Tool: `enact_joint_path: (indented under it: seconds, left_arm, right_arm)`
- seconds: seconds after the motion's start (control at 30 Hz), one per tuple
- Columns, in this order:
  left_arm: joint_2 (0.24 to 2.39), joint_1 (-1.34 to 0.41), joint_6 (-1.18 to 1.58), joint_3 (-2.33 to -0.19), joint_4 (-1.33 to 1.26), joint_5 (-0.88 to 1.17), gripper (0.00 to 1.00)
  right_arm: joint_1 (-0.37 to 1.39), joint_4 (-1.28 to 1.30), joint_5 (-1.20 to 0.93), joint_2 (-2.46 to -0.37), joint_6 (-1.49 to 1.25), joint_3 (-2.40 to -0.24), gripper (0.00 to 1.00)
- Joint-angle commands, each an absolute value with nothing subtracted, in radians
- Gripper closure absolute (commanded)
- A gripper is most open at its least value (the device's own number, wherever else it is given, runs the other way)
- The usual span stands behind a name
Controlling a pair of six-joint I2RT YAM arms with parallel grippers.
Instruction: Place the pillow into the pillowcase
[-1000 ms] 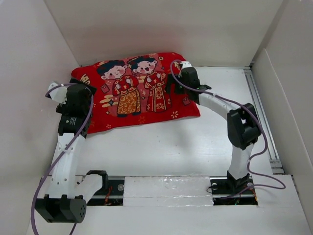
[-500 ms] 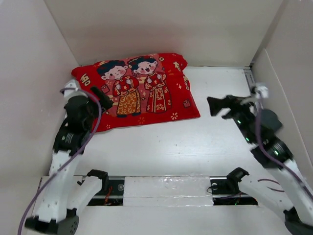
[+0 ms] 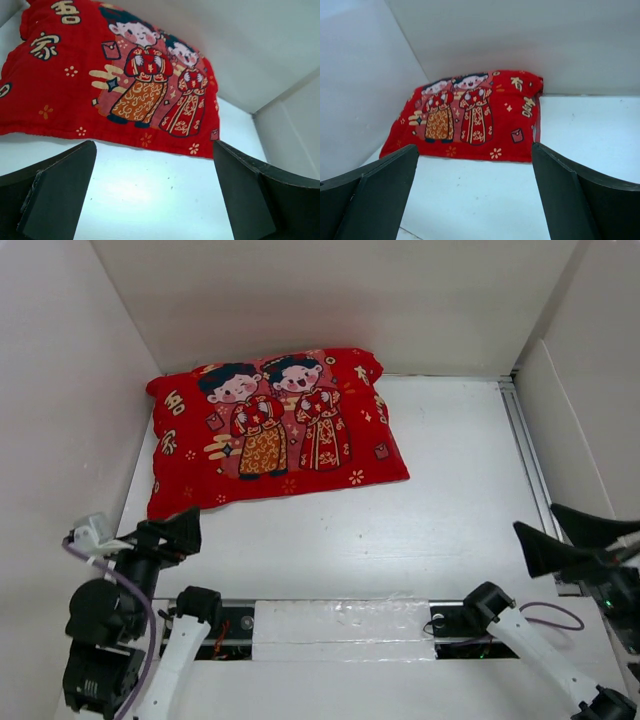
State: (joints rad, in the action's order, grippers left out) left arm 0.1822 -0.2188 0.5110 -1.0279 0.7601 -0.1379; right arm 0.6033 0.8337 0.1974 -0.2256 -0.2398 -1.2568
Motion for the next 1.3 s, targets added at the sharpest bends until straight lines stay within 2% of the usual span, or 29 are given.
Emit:
enact_joint_path:
  seconds: [0.0,0.27,0.5,0.63,0.9,1.1,1.27]
  left_arm:
    - [0.111,-0.249,0.548,-1.010,0.772,-0.201,0.00]
    - [0.172,-0.249,0.548,-1.040,0.782,-0.221,0.00]
    - [0.183,-0.249,0.610,-1.202,0.906,-0.320,0.00]
    - [0.091,-0.249,0.655,-1.285,0.948,-0.399,0.00]
    - [-0.116,-0.249,0.673,-1.333,1.015,-0.420,0.00]
    - [-0.127,-0.249,0.673,-1.403,1.095,-0.472,0.00]
    - [-0.118,-0.249,0.664,-1.382,1.086,-0.463,0.00]
  right_arm:
    - [0.611,0.943,0.249,-0.141,-0.218,-1.302,0.00]
    - [0.650,0.969,0.336,-0.100,-0.238,-1.281,0.00]
    - [0.661,0.969,0.376,-0.109,-0.238,-1.292,0.00]
    - [0.661,0.979,0.376,-0.109,-0.238,-1.312,0.00]
    - [0.661,1.019,0.376,-0.098,-0.238,-1.351,0.00]
    - [0.661,1.049,0.387,-0.035,-0.265,-1.342,0.00]
    - [0.661,1.069,0.396,-0.014,-0.285,-1.333,0.00]
